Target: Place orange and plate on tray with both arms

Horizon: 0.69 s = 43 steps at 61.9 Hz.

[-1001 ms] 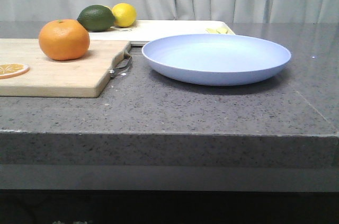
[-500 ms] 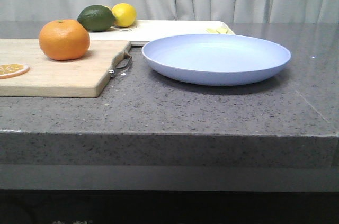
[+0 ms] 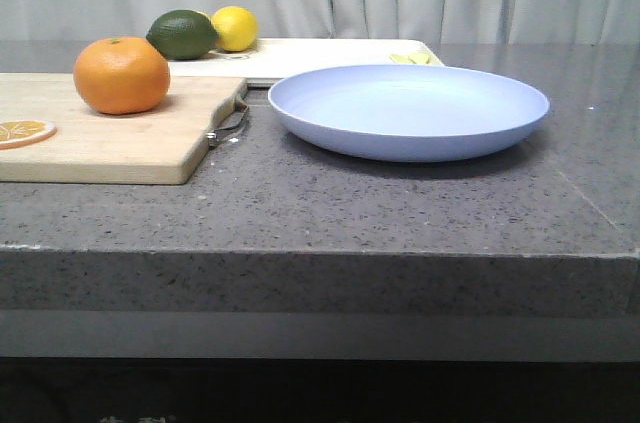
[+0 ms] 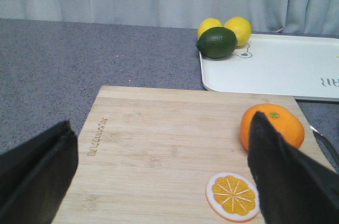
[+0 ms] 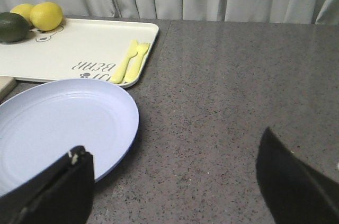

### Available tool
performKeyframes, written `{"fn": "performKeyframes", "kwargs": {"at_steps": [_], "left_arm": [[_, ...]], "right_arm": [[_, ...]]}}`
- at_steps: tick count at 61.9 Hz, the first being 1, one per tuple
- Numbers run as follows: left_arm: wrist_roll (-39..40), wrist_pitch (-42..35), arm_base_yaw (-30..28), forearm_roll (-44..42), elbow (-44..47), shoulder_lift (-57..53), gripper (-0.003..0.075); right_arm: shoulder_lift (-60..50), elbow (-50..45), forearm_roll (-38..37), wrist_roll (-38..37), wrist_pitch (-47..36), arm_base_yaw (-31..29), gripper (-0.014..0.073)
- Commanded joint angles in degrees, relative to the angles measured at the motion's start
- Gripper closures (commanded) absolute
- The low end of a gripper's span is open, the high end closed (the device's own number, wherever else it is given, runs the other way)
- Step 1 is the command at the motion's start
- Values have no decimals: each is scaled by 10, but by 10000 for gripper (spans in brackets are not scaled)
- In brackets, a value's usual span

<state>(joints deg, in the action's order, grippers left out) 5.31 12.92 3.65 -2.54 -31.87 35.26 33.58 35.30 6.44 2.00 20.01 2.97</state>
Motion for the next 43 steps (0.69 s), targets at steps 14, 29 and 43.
{"fn": "performKeyframes", "kwargs": {"at_steps": [14, 29, 43], "left_arm": [[0, -44, 2, 4, -21, 2, 119], [0, 9, 38, 3, -91, 94, 117], [0, 139, 96, 13, -245, 262, 118]], "right_arm": [[4, 22, 2, 5, -45, 0, -49], [4, 22, 2, 5, -54, 0, -49], [4, 22, 2, 5, -54, 0, -49]]}}
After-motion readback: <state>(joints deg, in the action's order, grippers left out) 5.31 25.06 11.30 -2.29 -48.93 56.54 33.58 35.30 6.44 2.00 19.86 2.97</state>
